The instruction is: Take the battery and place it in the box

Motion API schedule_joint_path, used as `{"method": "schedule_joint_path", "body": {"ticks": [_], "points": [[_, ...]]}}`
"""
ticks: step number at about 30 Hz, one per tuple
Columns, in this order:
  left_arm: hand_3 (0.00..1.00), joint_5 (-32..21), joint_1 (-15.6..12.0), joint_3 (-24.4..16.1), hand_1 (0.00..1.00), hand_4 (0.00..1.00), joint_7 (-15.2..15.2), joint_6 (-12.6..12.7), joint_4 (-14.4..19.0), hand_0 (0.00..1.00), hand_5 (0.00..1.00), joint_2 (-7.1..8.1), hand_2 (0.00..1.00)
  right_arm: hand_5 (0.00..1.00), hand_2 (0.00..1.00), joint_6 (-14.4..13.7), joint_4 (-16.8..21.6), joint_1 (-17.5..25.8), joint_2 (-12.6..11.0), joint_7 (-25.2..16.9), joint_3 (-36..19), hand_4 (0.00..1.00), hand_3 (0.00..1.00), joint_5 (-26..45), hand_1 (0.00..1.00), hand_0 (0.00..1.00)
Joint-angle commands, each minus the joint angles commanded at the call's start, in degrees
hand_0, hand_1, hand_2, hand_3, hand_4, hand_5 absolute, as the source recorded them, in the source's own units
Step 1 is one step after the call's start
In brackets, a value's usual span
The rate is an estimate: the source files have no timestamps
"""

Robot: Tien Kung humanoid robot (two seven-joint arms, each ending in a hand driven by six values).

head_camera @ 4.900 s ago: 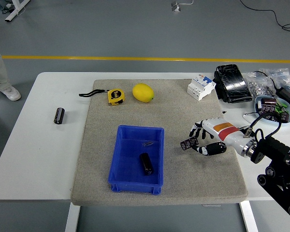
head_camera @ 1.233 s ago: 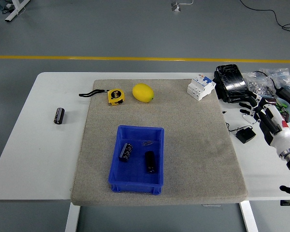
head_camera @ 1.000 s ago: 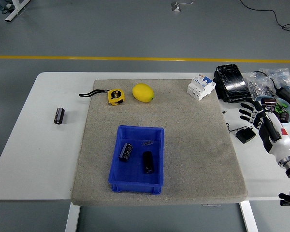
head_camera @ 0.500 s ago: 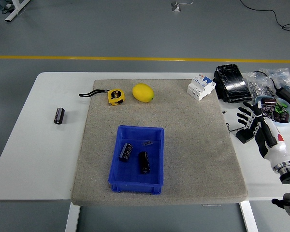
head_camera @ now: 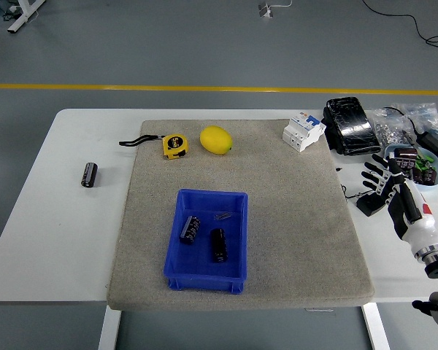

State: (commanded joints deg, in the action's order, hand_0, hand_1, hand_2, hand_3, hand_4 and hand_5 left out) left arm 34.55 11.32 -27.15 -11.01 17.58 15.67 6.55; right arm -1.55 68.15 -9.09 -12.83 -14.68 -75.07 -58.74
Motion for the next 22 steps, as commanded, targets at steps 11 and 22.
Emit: {"method": "schedule_joint_path", "body": {"ticks": [11, 22], "points": [[0.623, -0.52, 0.23, 0.35, 0.676, 0.661, 0.24, 0.08, -0.02, 0.726, 0.632, 0.12, 0.707, 0.978, 0.865, -0.07, 0.05, -0.3, 0.12, -0.03, -0.37, 0.998, 0.909, -0.01, 0.831, 0.86], [0.623, -1.33, 0.44, 0.79, 0.677, 0.661, 0.51, 0.18, -0.02, 0.726, 0.633, -0.09, 0.707, 0.978, 0.865, -0.08, 0.17, -0.34, 0.13, -0.02, -0.33, 0.998, 0.909, 0.0, 0.832, 0.86]]}}
